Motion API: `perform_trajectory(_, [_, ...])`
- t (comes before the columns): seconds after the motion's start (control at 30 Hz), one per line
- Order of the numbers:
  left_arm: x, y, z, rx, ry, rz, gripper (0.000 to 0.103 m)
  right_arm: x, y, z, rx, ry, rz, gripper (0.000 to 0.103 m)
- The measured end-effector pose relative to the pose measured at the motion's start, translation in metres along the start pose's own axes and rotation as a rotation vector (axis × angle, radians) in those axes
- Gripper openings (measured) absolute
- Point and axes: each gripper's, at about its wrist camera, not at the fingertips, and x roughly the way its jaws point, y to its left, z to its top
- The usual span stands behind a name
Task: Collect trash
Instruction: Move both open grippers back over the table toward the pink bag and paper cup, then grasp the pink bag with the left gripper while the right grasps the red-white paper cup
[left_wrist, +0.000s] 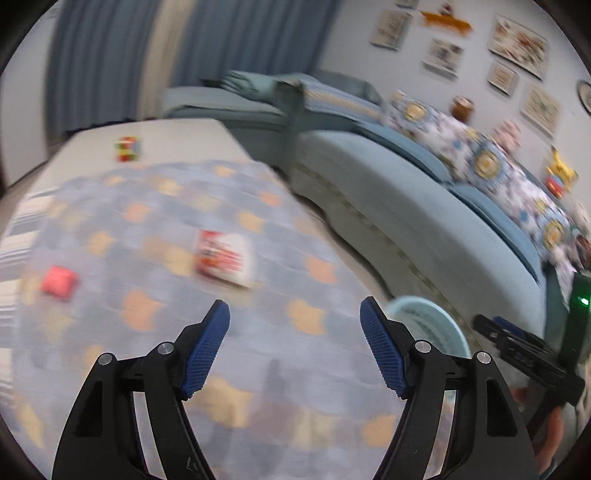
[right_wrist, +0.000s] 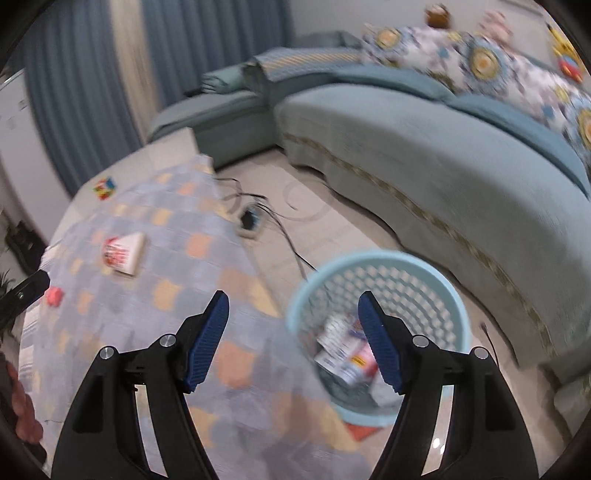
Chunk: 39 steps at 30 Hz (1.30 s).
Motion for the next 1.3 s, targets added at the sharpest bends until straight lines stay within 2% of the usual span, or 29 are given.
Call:
perform_trajectory(0.07, [-0.01, 0.029, 0.006, -0.031, -0.027, 0.054, 0.077, 0.0, 0.023, 0.007, -0.041, -0.023, 0.033, 0.074])
perform_trajectory(0.23, [-0.024, 0.111, 0.014, -0.133, -0.049, 0.193, 0.08, 0.014, 0.081, 0.02, -0.13, -0.041, 0.126, 0.076])
perform_trajectory(0.33, [-0.026, 0.153, 0.014, -0.191, -0.052, 0.244, 0.081, 0.03, 0.116, 0.023, -0.179, -0.041, 0.176, 0.081])
perform_trajectory(0.43, [-0.015, 0.192, 0.012, -0.229, -0.025, 0.298, 0.081, 0.054, 0.151, 0.025, -0.216, -0.017, 0.222, 0.083])
perform_trajectory(0.57, [0.005, 0.223, 0.005, -0.251, 0.016, 0.321, 0.081, 0.092, 0.188, 0.024, -0.223, 0.044, 0.279, 0.083])
perform_trajectory(0.7, [0.027, 0.242, 0.001, -0.277, 0.042, 0.291, 0.081, 0.129, 0.212, 0.024, -0.197, 0.095, 0.31, 0.083])
perform_trajectory(0.77, [0.034, 0.251, 0.001, -0.298, 0.048, 0.264, 0.081, 0.143, 0.219, 0.024, -0.171, 0.093, 0.311, 0.083])
perform_trajectory(1.07, [0.069, 0.267, 0.008, -0.289, 0.085, 0.304, 0.081, 0.185, 0.253, 0.029, -0.185, 0.123, 0.323, 0.085])
perform_trajectory(1.2, [0.078, 0.263, 0.011, -0.257, 0.101, 0.349, 0.081, 0.202, 0.261, 0.034, -0.17, 0.15, 0.313, 0.085])
perform_trajectory(1.3, [0.082, 0.259, 0.012, -0.226, 0.116, 0.393, 0.077, 0.21, 0.266, 0.034, -0.171, 0.167, 0.295, 0.085])
